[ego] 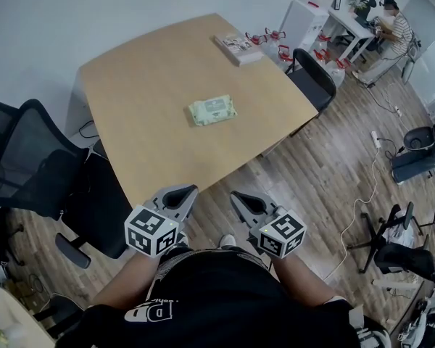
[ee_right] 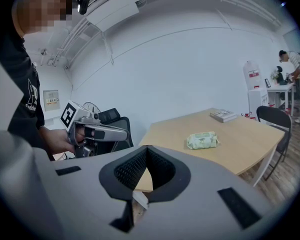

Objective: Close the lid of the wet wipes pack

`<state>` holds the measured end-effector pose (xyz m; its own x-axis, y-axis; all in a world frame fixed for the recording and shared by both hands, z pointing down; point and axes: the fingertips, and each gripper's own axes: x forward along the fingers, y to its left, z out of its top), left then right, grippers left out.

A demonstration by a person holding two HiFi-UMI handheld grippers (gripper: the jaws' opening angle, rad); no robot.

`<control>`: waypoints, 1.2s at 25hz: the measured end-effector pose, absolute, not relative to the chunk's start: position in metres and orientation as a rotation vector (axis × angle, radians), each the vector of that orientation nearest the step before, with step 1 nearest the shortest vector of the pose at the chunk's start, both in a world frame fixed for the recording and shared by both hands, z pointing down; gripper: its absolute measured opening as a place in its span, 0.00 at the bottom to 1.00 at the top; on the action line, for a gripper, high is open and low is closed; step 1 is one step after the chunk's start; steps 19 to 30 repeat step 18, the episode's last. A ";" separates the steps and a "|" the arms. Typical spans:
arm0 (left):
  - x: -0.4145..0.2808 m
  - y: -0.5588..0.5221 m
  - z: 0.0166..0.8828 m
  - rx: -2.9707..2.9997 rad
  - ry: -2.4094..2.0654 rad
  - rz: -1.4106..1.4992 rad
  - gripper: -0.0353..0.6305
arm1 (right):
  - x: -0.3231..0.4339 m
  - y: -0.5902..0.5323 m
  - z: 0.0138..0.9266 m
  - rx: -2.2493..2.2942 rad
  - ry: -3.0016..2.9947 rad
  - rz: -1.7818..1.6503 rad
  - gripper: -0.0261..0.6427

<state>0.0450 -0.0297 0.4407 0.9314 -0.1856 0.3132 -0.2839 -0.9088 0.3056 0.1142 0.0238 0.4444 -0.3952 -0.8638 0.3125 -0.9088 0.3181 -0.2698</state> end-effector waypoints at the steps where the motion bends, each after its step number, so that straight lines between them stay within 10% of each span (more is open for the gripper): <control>1: 0.045 -0.030 0.441 2.738 -0.344 0.396 0.08 | 0.114 0.024 0.445 1.658 -2.459 0.619 0.05; 30: 0.047 -0.035 0.442 2.731 -0.355 0.398 0.08 | 0.112 0.018 0.447 1.630 -2.466 0.623 0.05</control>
